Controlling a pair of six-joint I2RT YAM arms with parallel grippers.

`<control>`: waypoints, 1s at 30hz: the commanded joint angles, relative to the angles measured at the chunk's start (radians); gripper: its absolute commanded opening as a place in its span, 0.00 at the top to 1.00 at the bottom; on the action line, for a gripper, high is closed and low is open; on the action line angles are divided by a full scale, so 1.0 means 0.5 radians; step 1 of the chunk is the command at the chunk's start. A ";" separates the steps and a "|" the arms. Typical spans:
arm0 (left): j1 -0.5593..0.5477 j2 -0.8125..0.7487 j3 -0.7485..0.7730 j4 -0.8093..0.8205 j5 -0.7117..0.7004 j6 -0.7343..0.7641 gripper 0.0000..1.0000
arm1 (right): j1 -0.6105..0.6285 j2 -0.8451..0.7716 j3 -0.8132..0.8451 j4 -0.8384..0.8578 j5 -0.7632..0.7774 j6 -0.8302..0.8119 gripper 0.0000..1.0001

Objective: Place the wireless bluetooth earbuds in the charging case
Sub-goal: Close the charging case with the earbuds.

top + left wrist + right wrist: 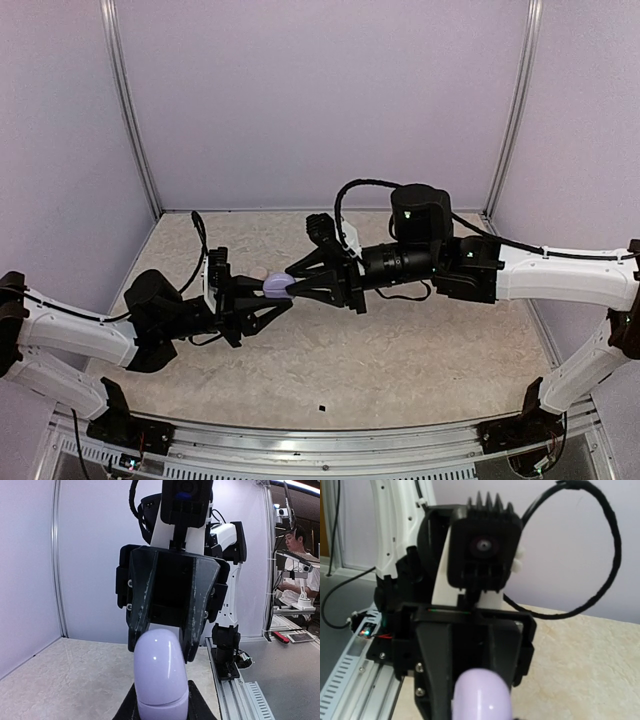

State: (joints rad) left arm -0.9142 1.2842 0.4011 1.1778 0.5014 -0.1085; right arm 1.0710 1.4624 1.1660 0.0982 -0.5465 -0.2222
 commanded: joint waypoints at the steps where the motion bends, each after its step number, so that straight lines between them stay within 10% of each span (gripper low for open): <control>1: 0.055 0.007 0.079 0.016 -0.117 -0.081 1.00 | 0.041 0.006 0.018 -0.162 -0.076 -0.013 0.76; 16: 0.135 -0.018 0.174 -0.232 -0.232 -0.264 1.00 | 0.049 0.114 -0.038 -0.346 0.213 -0.044 0.89; 23: 0.238 0.021 0.118 -0.336 -0.425 -0.396 1.00 | -0.060 -0.106 -0.141 -0.138 0.556 0.041 0.39; 30: 0.426 0.108 0.204 -0.697 -0.725 -0.667 1.00 | -0.189 -0.325 -0.291 0.037 0.717 0.124 0.20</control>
State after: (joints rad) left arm -0.7490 1.2987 0.4427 0.9497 0.2584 -0.3344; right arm 1.0111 1.3750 1.0546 0.0444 -0.2466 -0.1932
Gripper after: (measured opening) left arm 0.222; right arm 0.765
